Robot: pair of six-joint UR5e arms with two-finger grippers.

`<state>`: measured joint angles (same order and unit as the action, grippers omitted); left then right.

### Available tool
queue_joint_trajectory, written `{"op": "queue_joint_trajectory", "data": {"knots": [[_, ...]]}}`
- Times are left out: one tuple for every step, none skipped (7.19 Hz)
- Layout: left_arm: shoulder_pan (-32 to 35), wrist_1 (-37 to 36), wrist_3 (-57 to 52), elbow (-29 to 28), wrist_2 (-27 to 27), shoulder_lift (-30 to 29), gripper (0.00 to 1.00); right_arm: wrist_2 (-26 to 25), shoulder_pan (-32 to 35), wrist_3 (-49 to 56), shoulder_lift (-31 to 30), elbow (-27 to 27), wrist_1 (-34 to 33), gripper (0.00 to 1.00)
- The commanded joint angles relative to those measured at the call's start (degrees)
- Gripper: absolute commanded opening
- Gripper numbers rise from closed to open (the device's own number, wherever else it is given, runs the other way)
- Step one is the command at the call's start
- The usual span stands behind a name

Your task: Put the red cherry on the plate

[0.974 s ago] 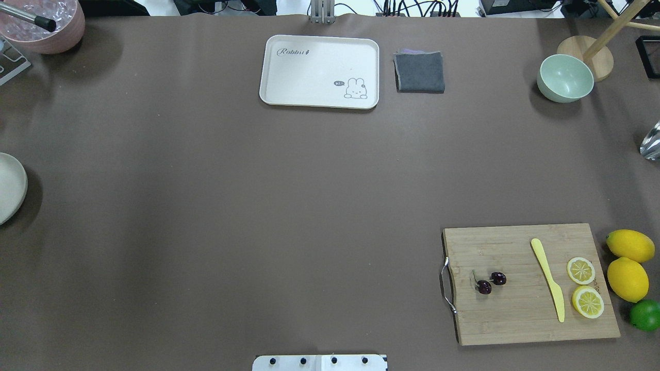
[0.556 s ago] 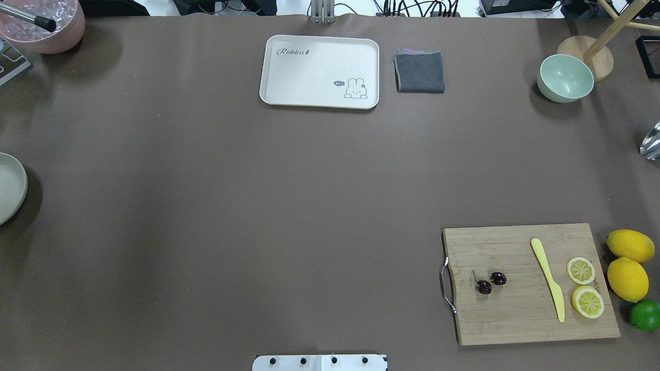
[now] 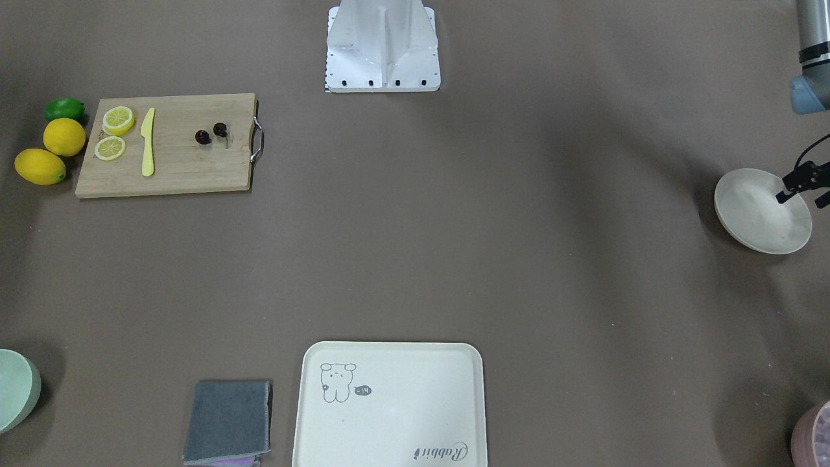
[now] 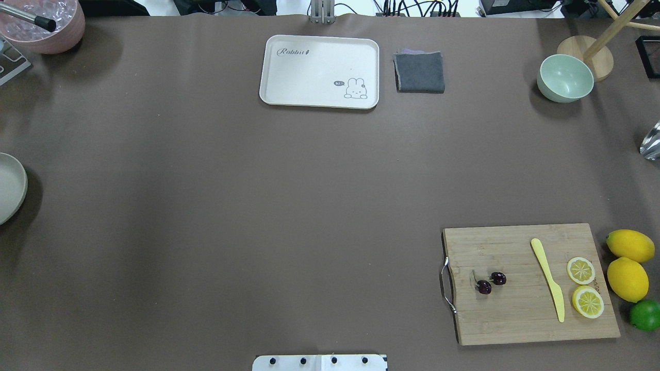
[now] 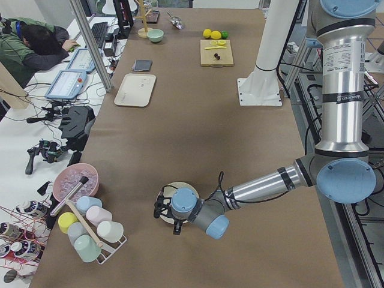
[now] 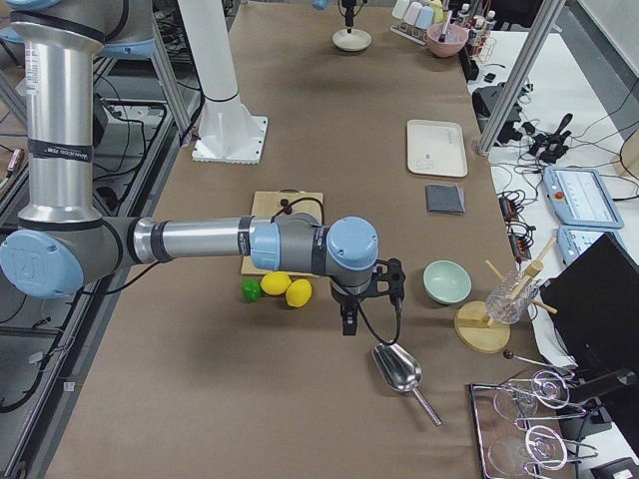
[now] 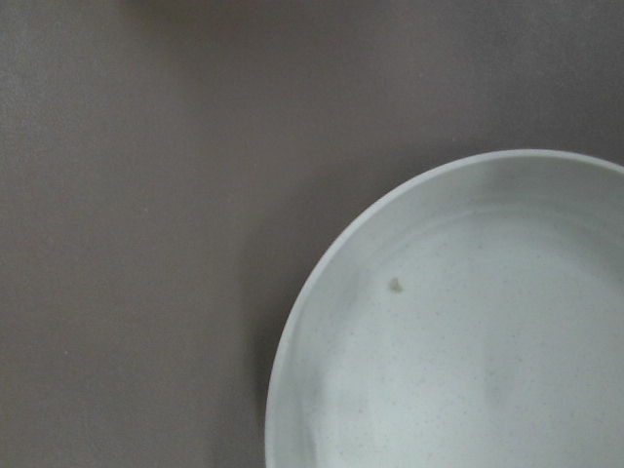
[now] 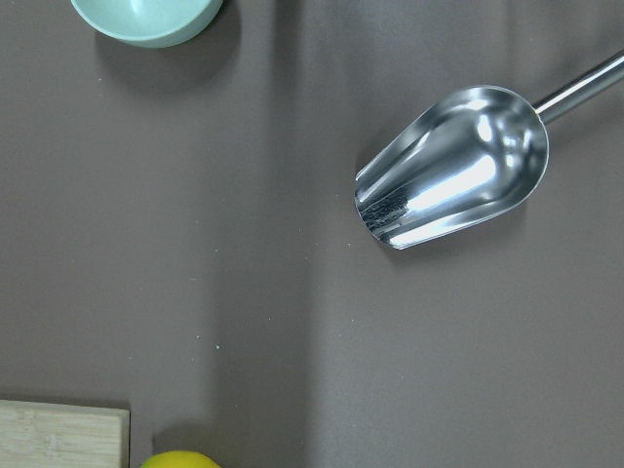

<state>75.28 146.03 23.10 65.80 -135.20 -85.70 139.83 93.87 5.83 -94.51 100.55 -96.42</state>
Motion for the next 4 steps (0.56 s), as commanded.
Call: {"op": "queue_joint_trajectory", "data": {"knots": [[-0.1,0.0,-0.4,-1.1,-0.1,0.0,0.93,0.0,0.0,0.0,0.1,0.0,0.0,1.0],[-0.1,0.0,-0.4,-1.3,-0.3,0.0,0.72,0.0,0.0,0.0,0.2,0.0,0.0,1.0],[-0.1,0.0,-0.4,-1.3,-0.4,0.0,0.28,0.0,0.0,0.1,0.2,0.2,0.0,1.0],[-0.1,0.0,-0.5,-1.4,-0.2,0.0,0.07,0.0,0.0,0.0,0.2,0.2,0.0,1.0]]}}
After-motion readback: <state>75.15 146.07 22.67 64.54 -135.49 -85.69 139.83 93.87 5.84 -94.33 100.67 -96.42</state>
